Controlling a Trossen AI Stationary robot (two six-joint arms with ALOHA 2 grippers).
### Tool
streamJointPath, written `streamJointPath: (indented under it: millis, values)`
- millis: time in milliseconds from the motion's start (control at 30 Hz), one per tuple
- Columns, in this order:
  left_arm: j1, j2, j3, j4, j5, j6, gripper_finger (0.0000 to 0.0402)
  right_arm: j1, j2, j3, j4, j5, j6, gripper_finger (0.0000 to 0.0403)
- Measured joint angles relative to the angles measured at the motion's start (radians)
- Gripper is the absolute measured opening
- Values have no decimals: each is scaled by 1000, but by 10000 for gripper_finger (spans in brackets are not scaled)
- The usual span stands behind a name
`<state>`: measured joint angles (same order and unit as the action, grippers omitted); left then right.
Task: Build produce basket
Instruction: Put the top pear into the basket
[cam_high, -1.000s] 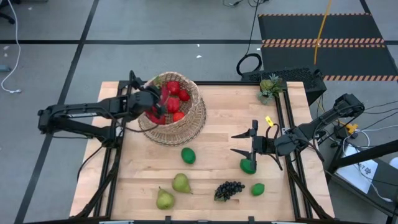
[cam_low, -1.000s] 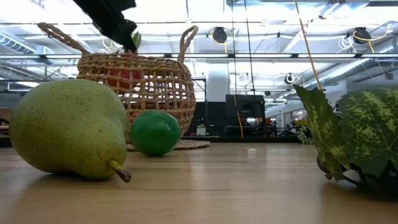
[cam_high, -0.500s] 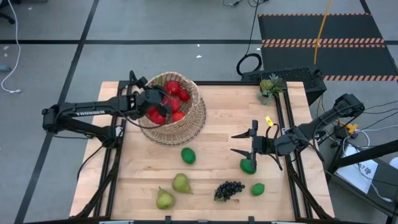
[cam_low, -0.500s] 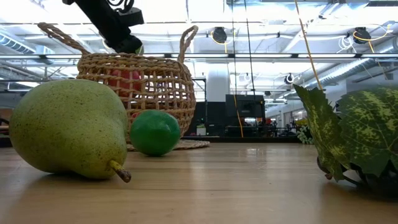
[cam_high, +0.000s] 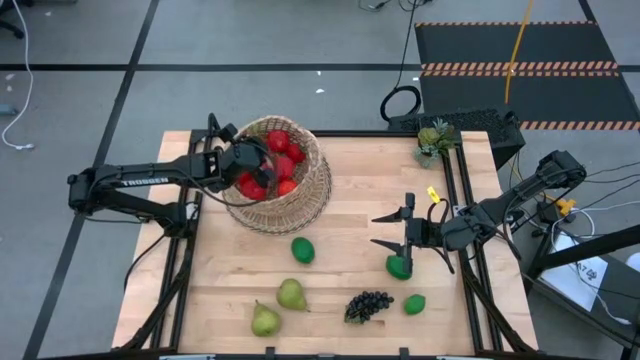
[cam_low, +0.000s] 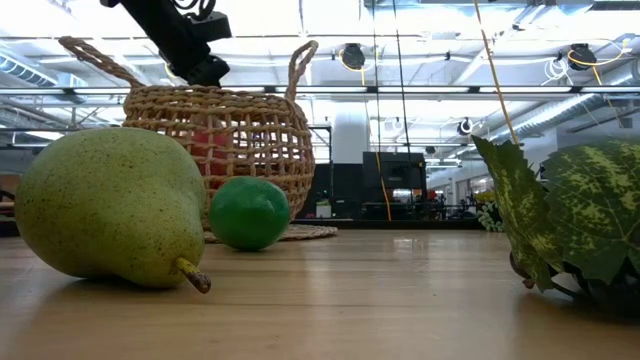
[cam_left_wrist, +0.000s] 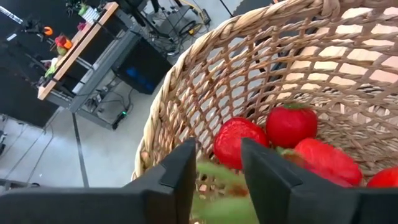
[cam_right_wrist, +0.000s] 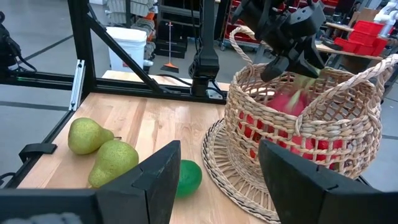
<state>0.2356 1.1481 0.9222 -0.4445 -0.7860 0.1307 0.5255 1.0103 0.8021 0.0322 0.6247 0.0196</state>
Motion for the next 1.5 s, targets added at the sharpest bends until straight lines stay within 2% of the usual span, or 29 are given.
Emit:
streamJointPath:
  millis: [167, 800, 1133, 1367, 1500]
  values:
    - [-2, -1, 0, 19, 0, -10, 149, 0, 0, 0, 0, 0, 0, 210]
    - [-127, -70, 2, 162, -1, 26, 150, 0, 0, 0, 0, -1, 22, 210]
    - [-227, -108, 2, 225, 5, 26, 150, 0, 0, 0, 3, 1, 86, 210]
    - [-305, -120, 2, 238, 79, 27, 150, 0, 0, 0, 34, 2, 117, 210]
    - [-366, -124, 2, 240, 88, 23, 150, 0, 0, 0, 80, 2, 95, 210]
